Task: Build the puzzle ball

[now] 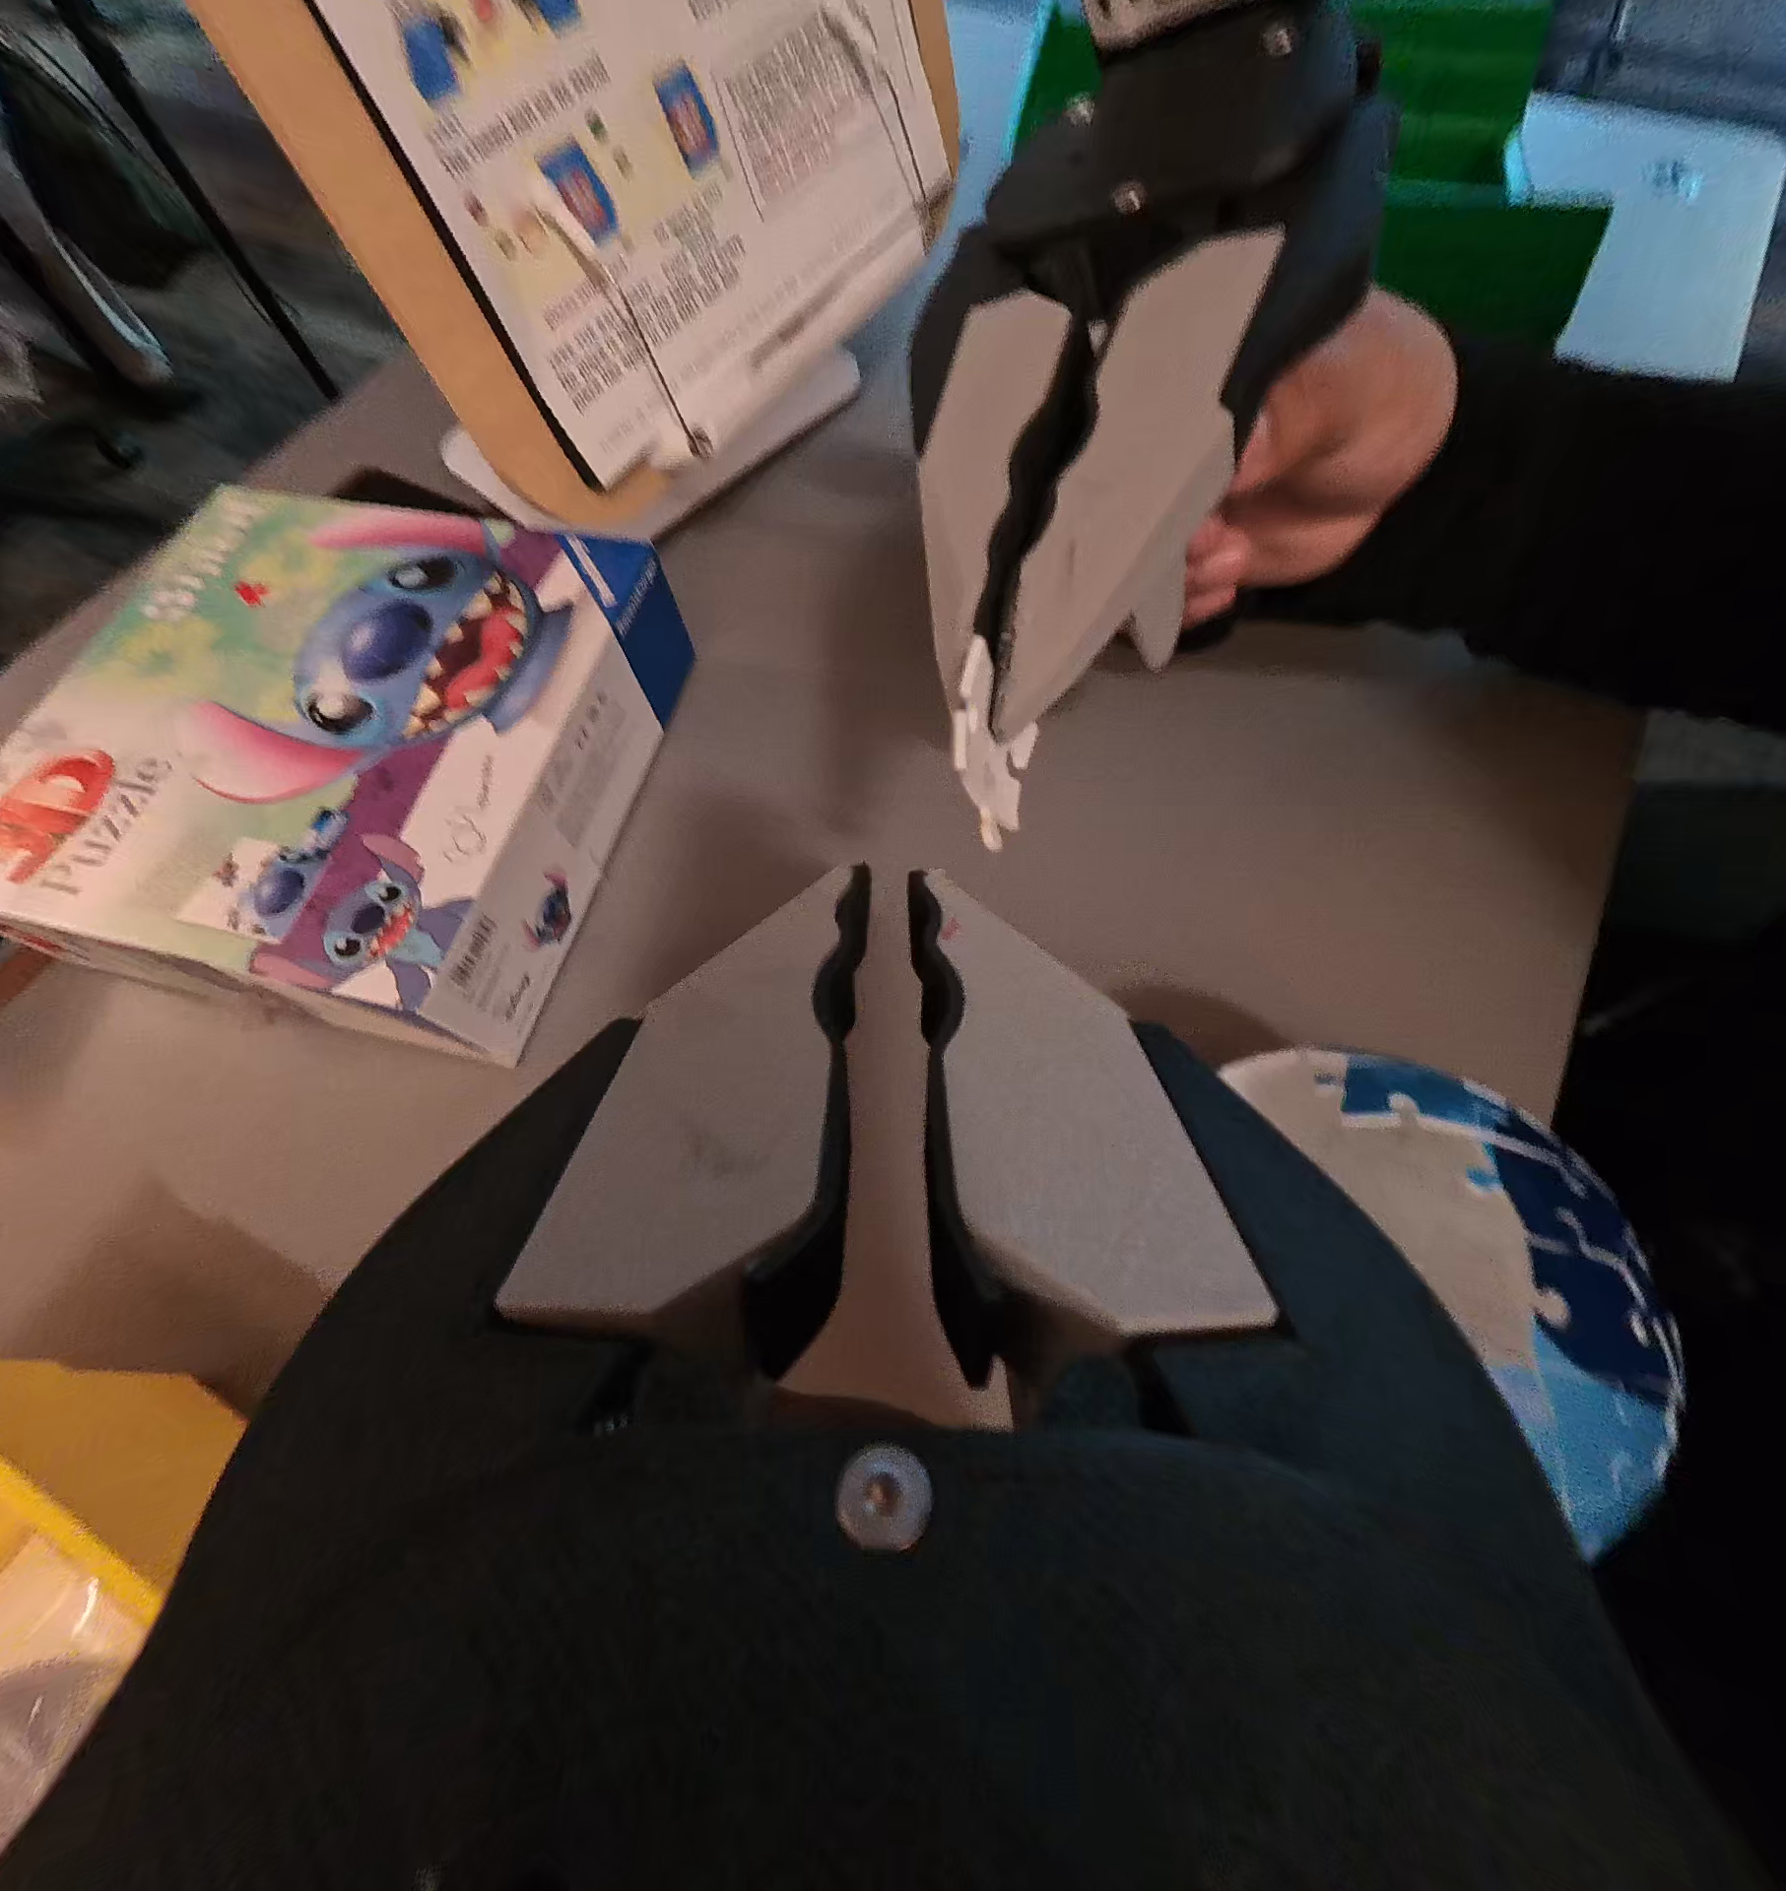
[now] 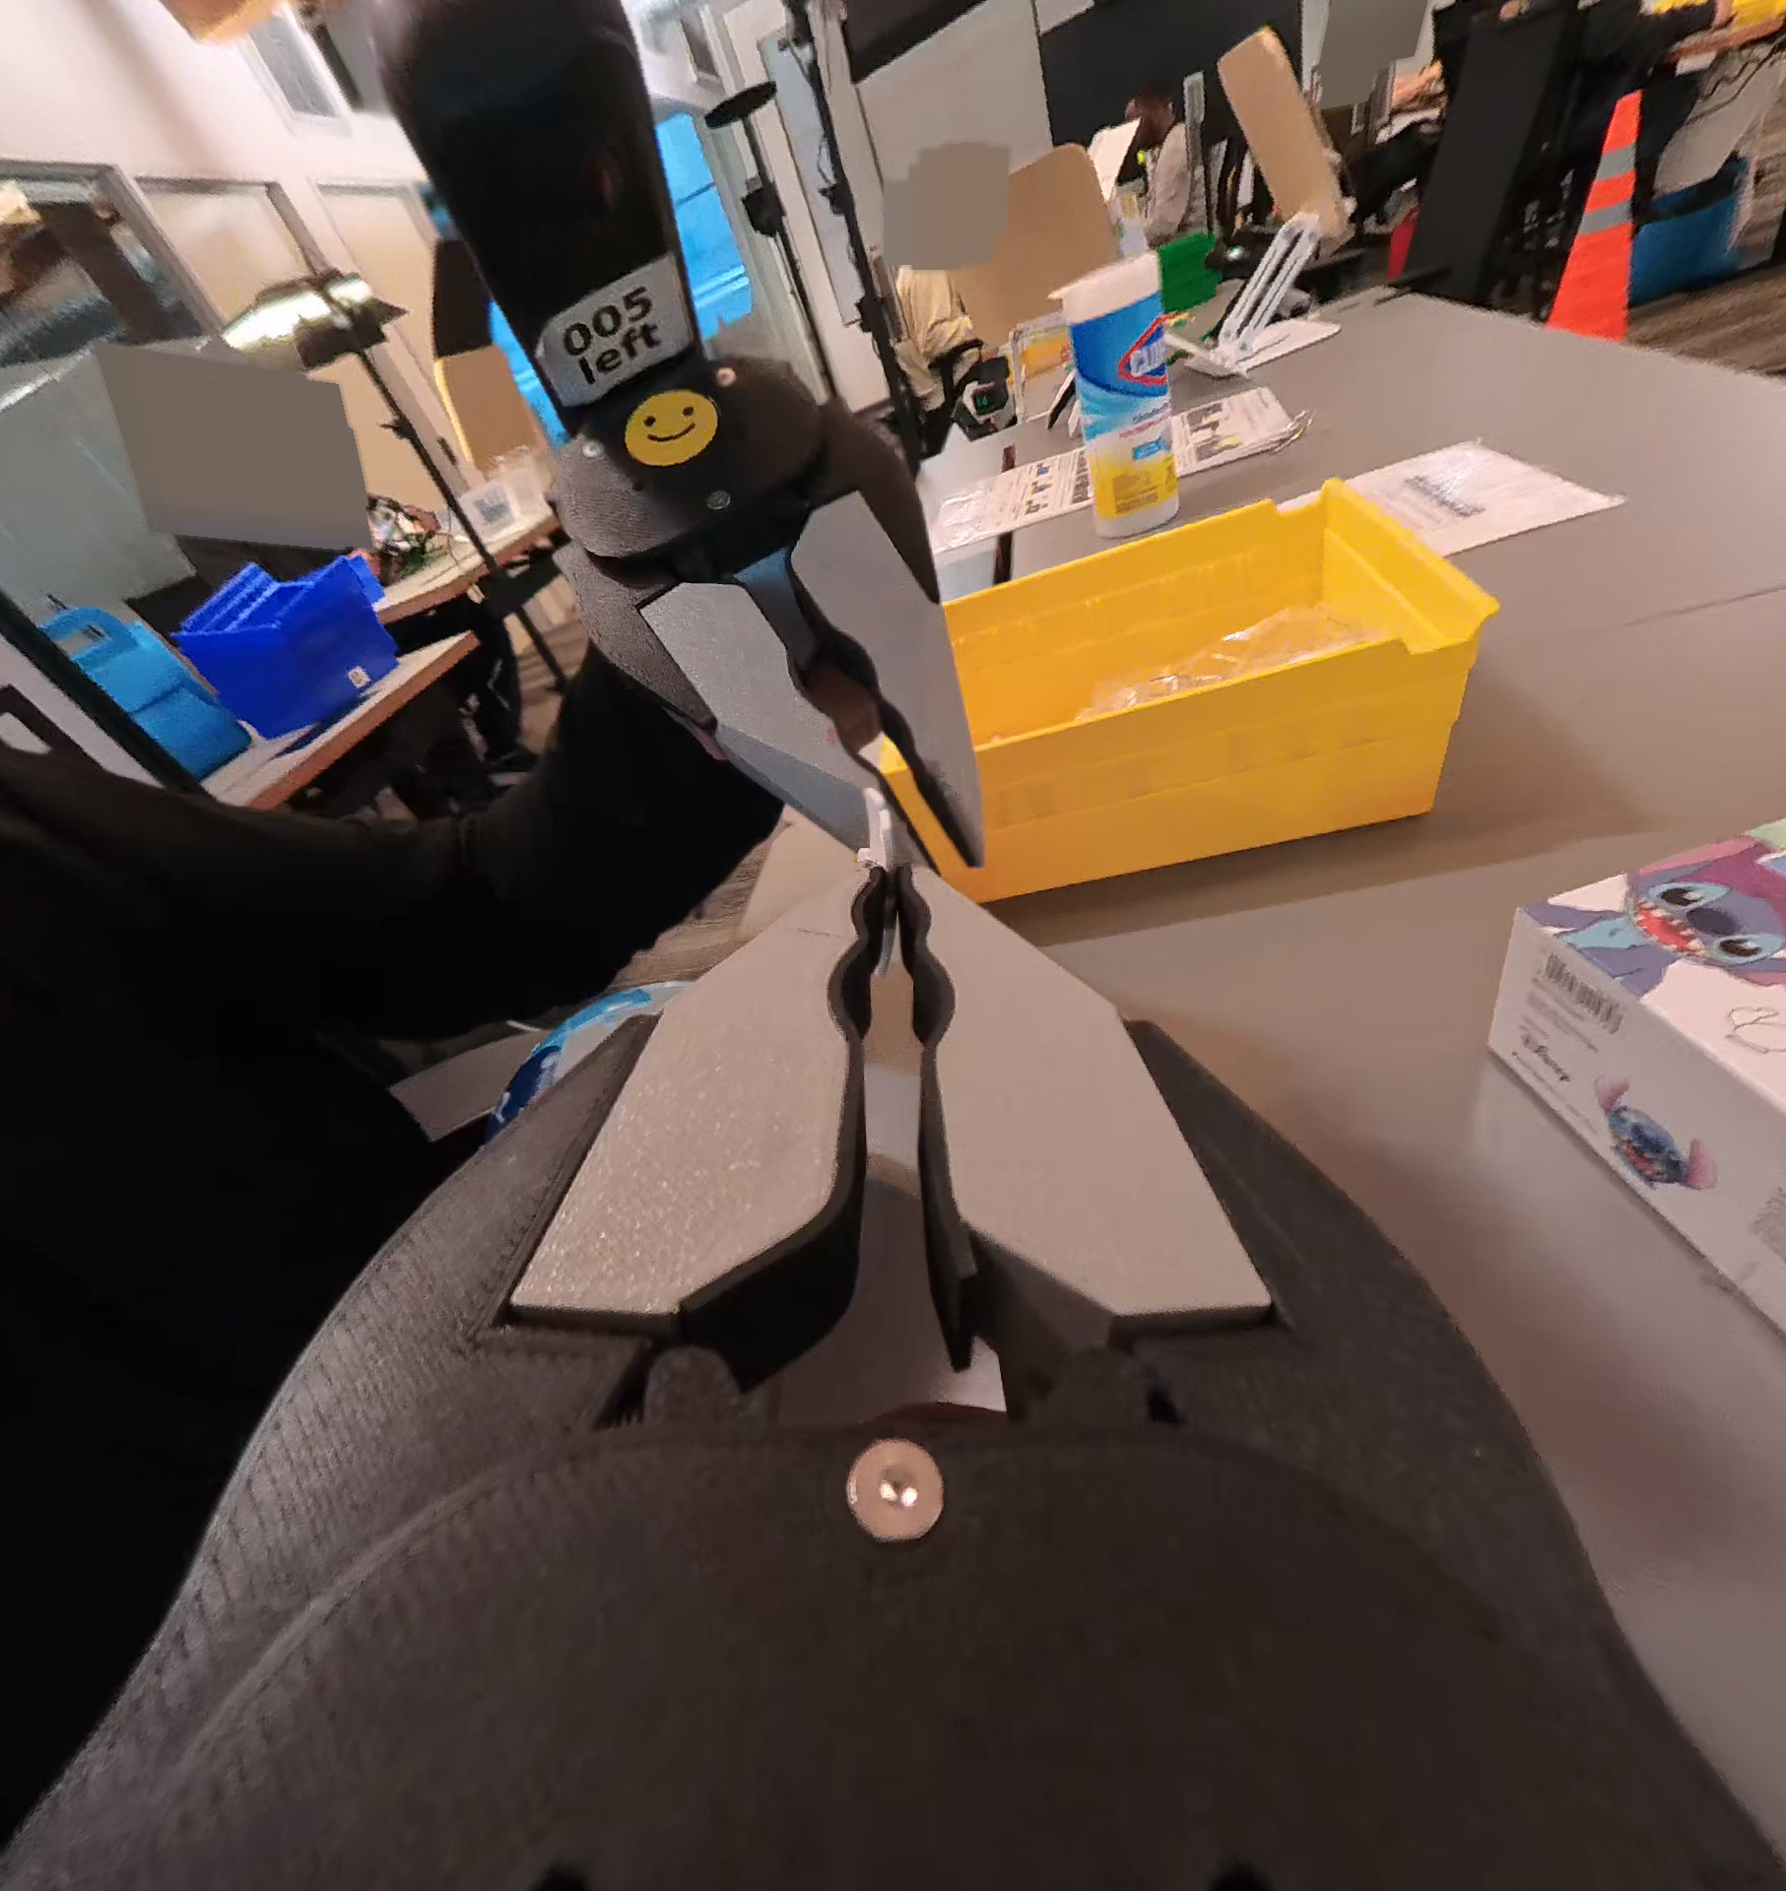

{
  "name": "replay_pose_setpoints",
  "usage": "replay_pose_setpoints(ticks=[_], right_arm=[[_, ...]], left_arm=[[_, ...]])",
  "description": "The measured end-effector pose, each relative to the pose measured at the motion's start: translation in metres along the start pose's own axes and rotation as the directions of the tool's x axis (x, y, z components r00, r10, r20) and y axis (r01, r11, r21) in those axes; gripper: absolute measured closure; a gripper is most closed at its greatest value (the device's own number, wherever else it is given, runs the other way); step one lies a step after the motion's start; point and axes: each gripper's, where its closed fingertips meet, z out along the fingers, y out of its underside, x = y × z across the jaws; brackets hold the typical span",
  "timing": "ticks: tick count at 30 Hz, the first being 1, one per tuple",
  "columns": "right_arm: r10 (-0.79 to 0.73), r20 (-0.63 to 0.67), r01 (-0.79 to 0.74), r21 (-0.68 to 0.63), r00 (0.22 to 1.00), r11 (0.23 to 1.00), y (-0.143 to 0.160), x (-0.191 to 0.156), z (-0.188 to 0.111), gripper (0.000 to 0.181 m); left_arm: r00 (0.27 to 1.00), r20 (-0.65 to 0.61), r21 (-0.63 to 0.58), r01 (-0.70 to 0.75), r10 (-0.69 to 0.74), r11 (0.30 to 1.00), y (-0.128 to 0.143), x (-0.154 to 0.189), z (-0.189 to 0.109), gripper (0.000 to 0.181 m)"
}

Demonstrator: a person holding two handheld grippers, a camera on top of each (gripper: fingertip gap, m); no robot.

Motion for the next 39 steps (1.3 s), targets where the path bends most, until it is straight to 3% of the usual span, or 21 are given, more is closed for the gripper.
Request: replay_pose_setpoints(ticks=[3, 6, 9, 12, 16, 20, 27, 39], right_arm=[[-0.026, -0.024, 0.026, 0.001, 0.999, 1.0, -0.006, 0.001, -0.007, 0.181], [-0.071, -0.047, 0.067, -0.077, 0.996, 0.995, -0.002, -0.001, -0.011, 0.181], [-0.173, -0.078, 0.146, -0.268, 0.982, 0.952, 0.014, -0.002, -0.011, 0.181], [-0.236, -0.071, 0.176, -0.474, 0.969, 0.863, 0.033, -0.007, -0.009, 0.181], [-0.251, -0.058, 0.16, -0.631, 0.966, 0.759, 0.055, -0.01, -0.007, 0.181], [-0.214, -0.051, 0.132, -0.641, 0.975, 0.756, 0.056, -0.011, 0.004, 0.181], [-0.1, -0.009, 0.07, -0.65, 0.995, 0.757, 0.07, -0.013, 0.011, 0.181], [-0.2, 0.045, 0.163, -0.763, 0.979, 0.626, 0.098, -0.047, 0.016, 0.181]], left_arm=[[0.999, -0.026, 0.134, 0.036, -0.032, 0.99, -0.025, -0.003, 0.0, 0.169], [1.0, 0.001, 0.202, 0.004, -0.004, 0.979, -0.045, -0.012, -0.007, 0.166], [0.999, -0.01, 0.188, -0.036, 0.039, 0.981, -0.057, -0.011, -0.014, 0.162], [0.993, 0.048, 0.176, -0.119, 0.112, 0.977, -0.069, -0.014, -0.021, 0.161], [0.989, 0.073, 0.211, -0.138, 0.125, 0.968, -0.082, -0.019, -0.031, 0.161], [0.99, 0.1, 0.241, -0.125, 0.103, 0.963, -0.087, -0.029, -0.033, 0.163], [0.987, 0.124, 0.177, -0.125, 0.103, 0.976, -0.077, -0.038, -0.018, 0.163], [0.983, 0.145, 0.195, -0.141, 0.114, 0.971, -0.079, -0.04, -0.028, 0.163]])
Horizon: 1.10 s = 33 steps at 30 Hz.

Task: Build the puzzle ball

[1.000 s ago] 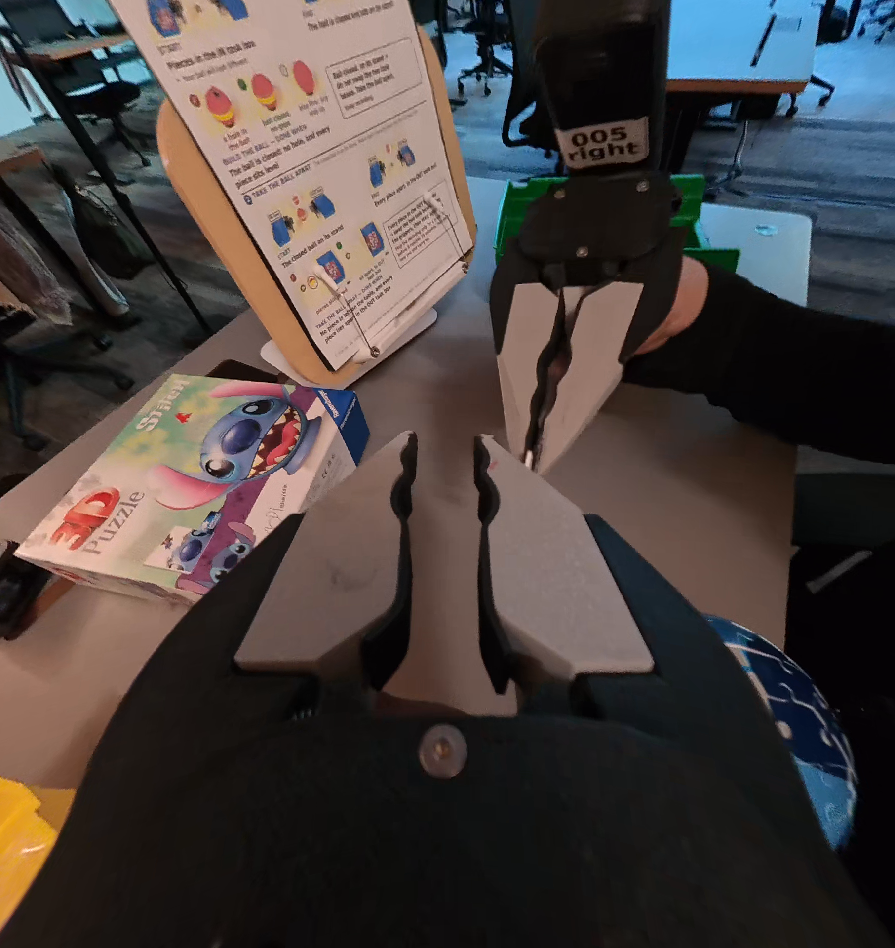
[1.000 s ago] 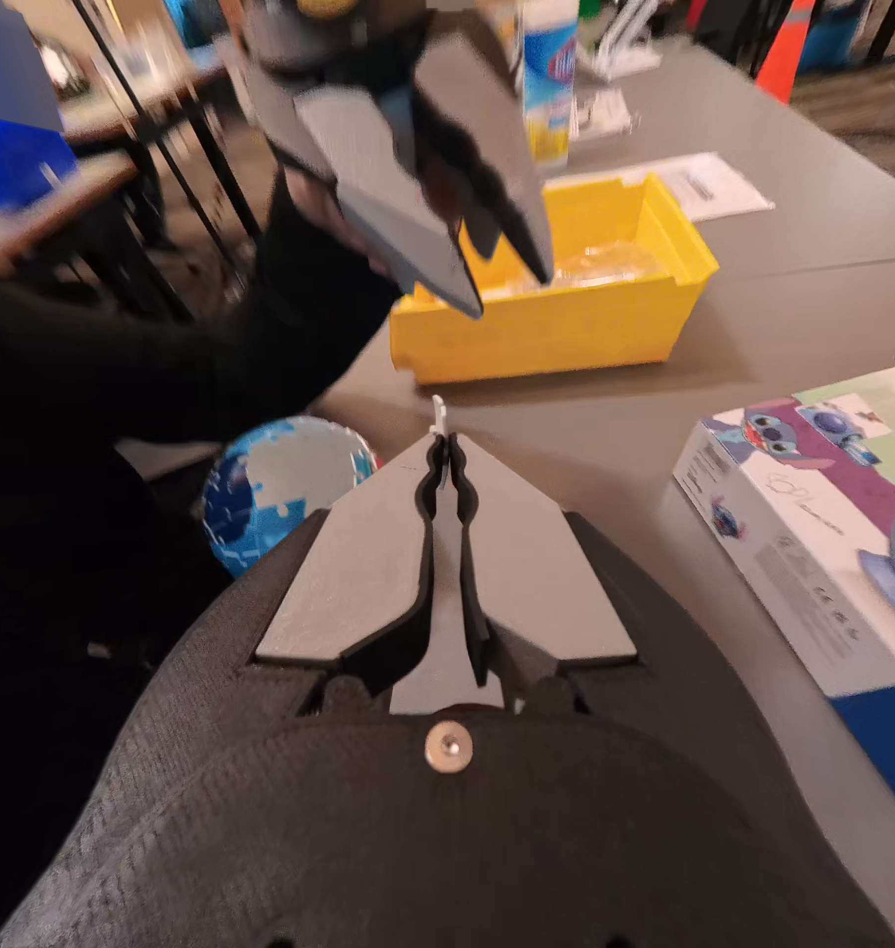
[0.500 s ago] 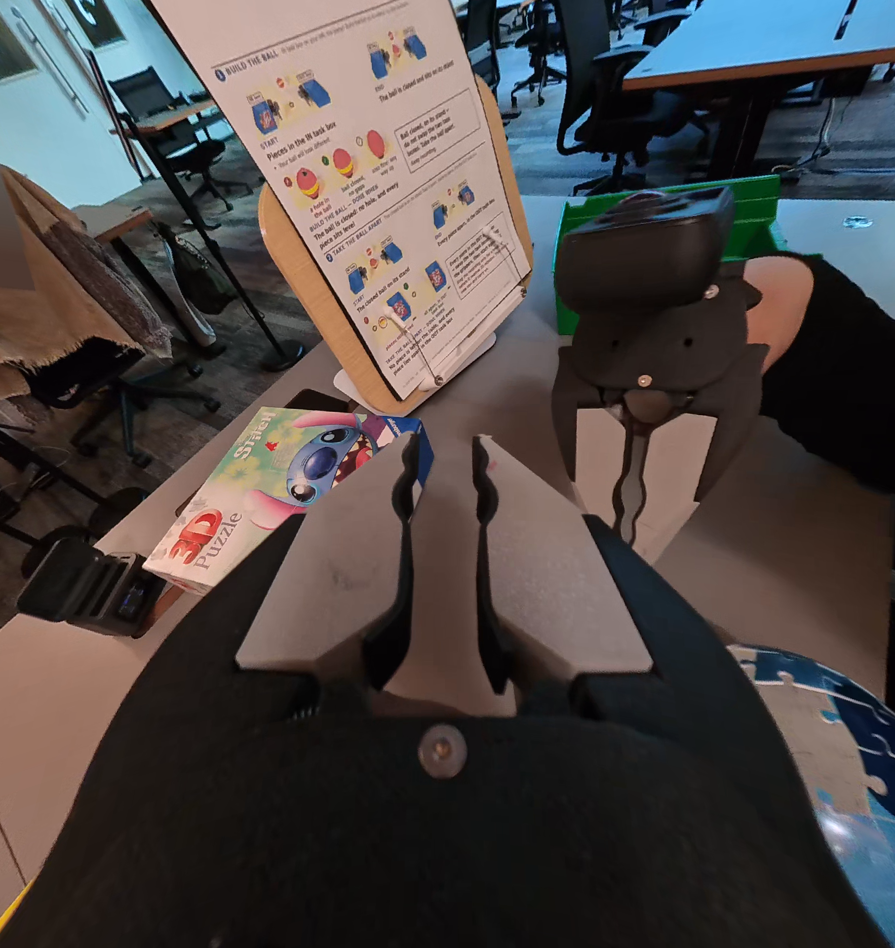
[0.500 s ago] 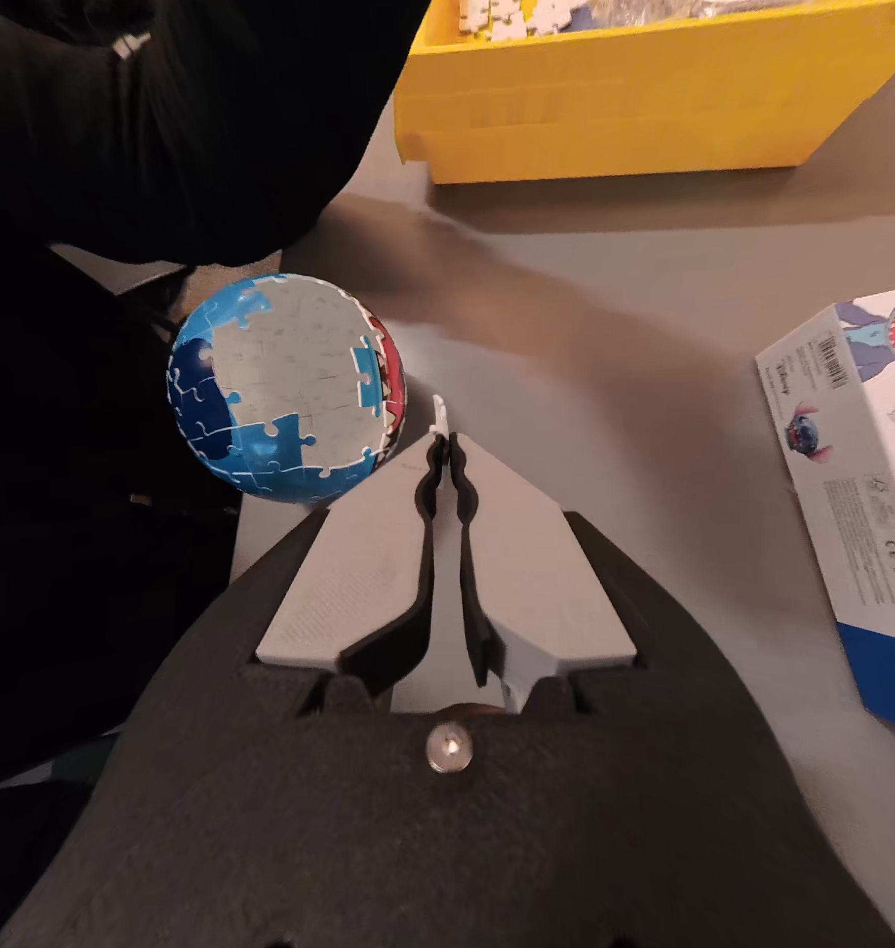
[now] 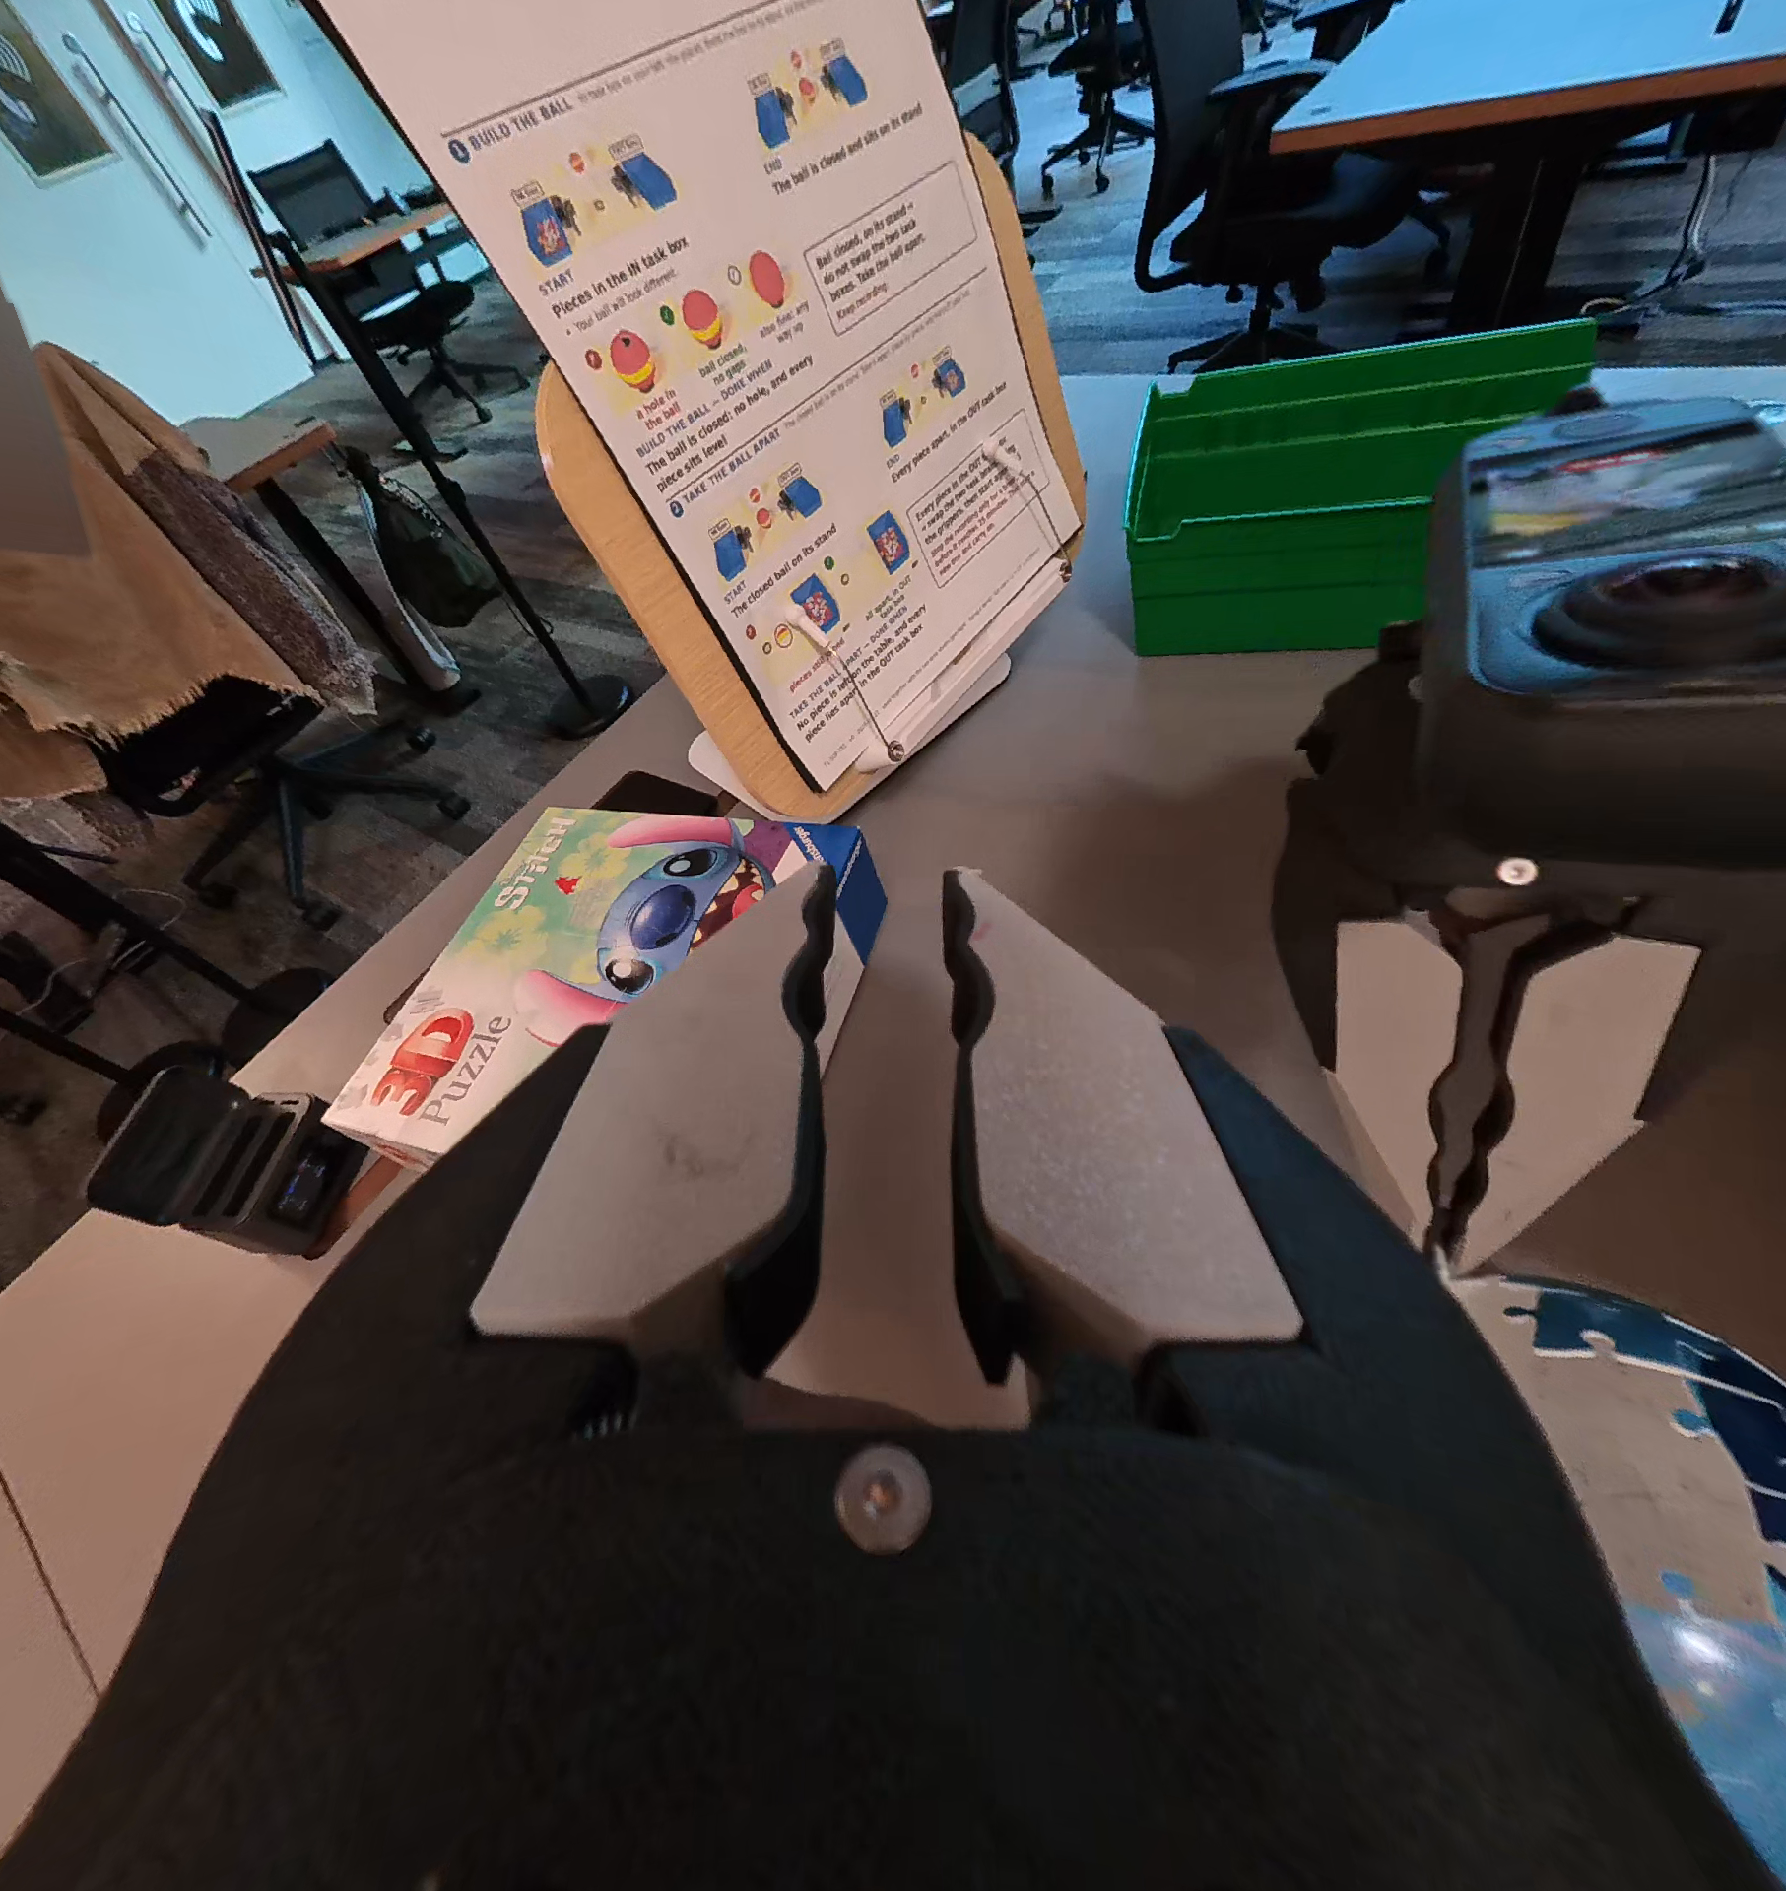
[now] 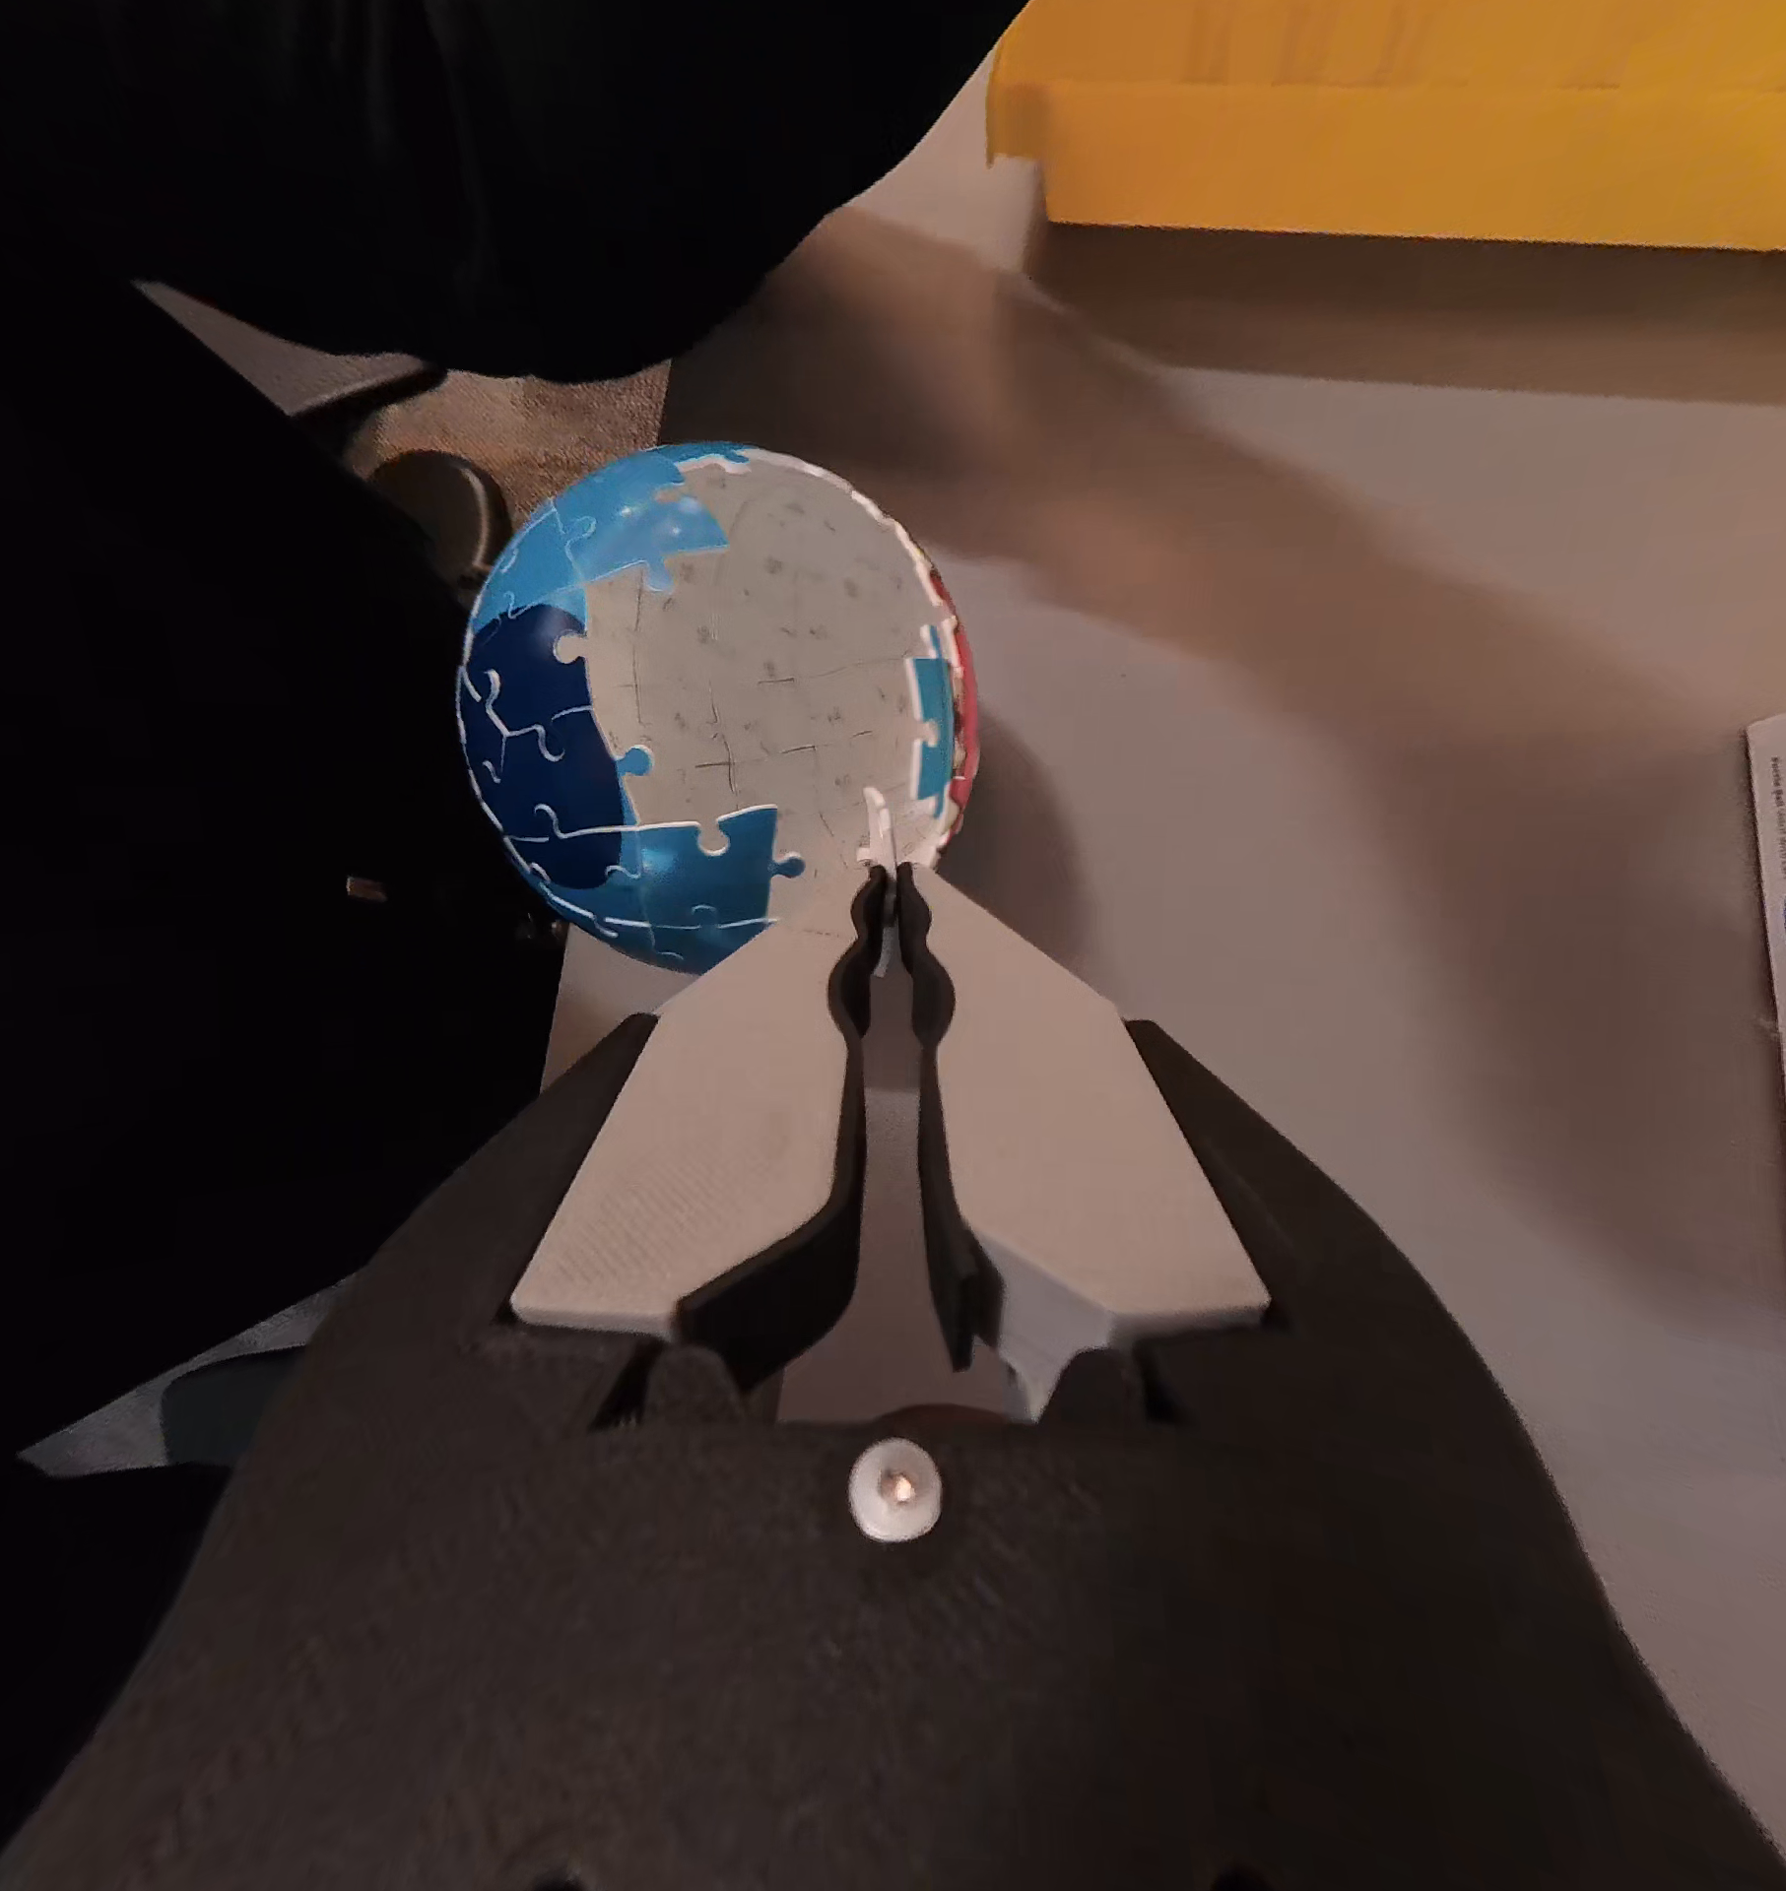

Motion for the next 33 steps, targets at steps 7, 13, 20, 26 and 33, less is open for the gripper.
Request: replay_pose_setpoints(ticks=[7, 13, 20, 26, 33], right_arm=[[0.011, -0.03, -0.012, -0.036, 0.999, 0.999, 0.0, 0.002, 0.008, 0.181], [0.024, -0.009, -0.025, -0.048, 1.0, 0.999, 0.002, 0.0, 0.014, 0.181], [0.037, -0.043, -0.039, -0.059, 0.998, 0.997, 0.003, 0.0, 0.015, 0.181], [0.025, -0.087, -0.031, -0.074, 0.996, 0.997, 0.002, -0.001, 0.015, 0.181], [0.033, -0.131, -0.038, -0.037, 0.991, 0.999, 0.0, 0.004, 0.0, 0.181]], left_arm=[[1.0, 0.02, -0.003, -0.016, 0.016, 1.0, -0.001, 0.0, -0.004, 0.163], [0.999, 0.028, 0.006, -0.02, 0.019, 1.0, -0.003, 0.0, -0.008, 0.163], [0.999, 0.031, -0.012, -0.024, 0.025, 1.0, 0.0, -0.001, -0.007, 0.161], [0.999, 0.034, -0.024, -0.026, 0.027, 0.999, 0.002, -0.001, -0.008, 0.161], [0.998, 0.065, -0.063, -0.02, 0.024, 0.998, 0.013, -0.008, -0.016, 0.16]])
